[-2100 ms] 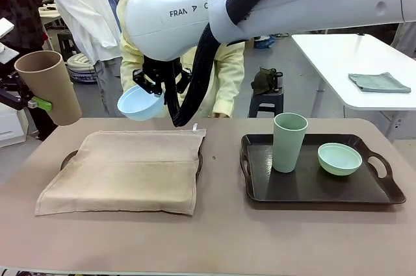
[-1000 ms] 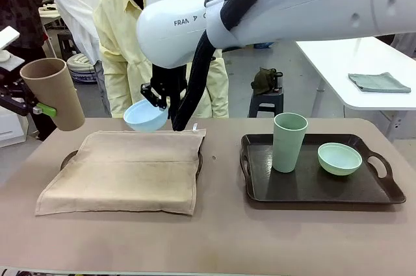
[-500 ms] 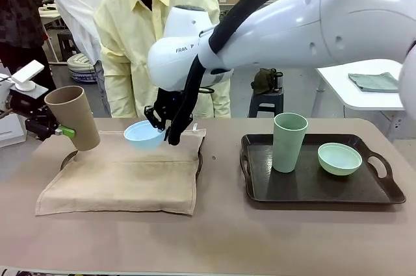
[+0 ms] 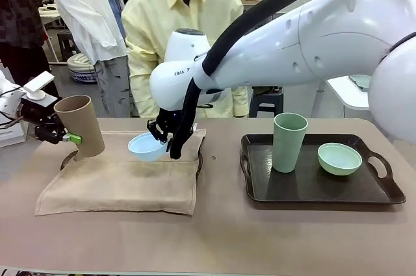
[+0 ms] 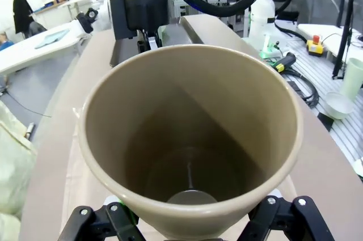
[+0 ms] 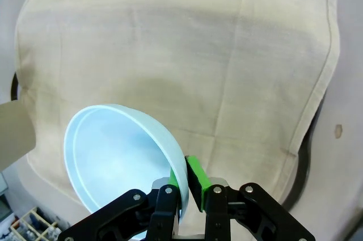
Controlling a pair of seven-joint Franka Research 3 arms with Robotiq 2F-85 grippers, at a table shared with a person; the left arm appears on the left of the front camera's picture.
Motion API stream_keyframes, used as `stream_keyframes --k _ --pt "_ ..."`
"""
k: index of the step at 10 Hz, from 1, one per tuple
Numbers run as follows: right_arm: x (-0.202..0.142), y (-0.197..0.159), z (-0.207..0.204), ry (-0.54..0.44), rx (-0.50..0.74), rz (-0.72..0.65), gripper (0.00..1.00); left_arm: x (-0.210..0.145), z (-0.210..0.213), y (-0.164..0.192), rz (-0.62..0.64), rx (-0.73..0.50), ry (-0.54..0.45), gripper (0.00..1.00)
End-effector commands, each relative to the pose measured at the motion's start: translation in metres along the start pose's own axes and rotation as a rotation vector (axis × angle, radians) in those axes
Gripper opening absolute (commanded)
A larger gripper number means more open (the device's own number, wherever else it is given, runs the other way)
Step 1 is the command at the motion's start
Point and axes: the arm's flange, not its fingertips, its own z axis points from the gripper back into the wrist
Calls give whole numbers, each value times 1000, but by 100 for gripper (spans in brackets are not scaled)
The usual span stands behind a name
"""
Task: Set up a tray with a mat and arrange the tableware.
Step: Place the Picnic Bowl and Reusable plastic cup back onto the Handle tray in front of the human's position.
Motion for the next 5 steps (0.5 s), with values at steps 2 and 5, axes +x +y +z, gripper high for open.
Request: stream_keyframes --k 2,5 --pt "2 -5 -15 -11 25 21 7 -16 -8 2 -71 -29 29 85" --pt "5 -13 -30 4 30 19 7 -31 -20 2 -146 -23 66 85"
